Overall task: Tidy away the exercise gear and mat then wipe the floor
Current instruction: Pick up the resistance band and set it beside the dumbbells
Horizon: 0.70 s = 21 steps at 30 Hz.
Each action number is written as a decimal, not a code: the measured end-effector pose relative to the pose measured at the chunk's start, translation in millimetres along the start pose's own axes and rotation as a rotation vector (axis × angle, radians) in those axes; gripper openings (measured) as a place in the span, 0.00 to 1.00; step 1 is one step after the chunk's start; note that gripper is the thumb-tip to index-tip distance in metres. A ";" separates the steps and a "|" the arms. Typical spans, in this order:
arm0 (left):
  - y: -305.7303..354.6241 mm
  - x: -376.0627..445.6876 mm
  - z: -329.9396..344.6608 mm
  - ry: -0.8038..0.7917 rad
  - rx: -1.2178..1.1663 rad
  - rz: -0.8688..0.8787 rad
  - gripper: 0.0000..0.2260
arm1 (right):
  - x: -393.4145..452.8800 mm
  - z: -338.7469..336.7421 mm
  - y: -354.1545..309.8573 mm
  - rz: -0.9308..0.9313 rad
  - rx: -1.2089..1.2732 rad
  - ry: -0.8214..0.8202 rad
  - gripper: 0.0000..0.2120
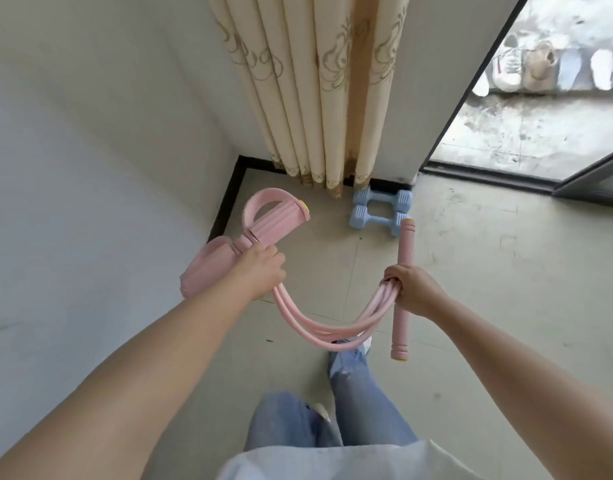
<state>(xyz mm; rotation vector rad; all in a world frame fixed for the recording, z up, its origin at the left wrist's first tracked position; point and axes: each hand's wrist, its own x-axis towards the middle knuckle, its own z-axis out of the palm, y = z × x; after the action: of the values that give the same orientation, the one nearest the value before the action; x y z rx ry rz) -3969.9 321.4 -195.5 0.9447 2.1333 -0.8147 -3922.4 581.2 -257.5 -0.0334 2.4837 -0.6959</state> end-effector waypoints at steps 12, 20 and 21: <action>-61.5 297.6 109.6 -0.020 0.202 0.207 0.15 | 206.8 162.7 94.4 0.204 -0.027 -0.033 0.16; -31.5 511.3 214.6 0.116 0.363 0.205 0.15 | 343.6 289.2 175.3 0.143 -0.262 -0.132 0.14; -31.6 532.4 222.8 0.147 0.379 0.201 0.15 | 358.7 299.3 182.1 0.124 -0.296 -0.113 0.13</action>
<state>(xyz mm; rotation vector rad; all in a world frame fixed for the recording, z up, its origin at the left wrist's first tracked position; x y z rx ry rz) -4204.1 342.5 -723.6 1.4282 1.9975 -1.0961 -4048.3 537.4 -740.9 -0.0281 2.4346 -0.2639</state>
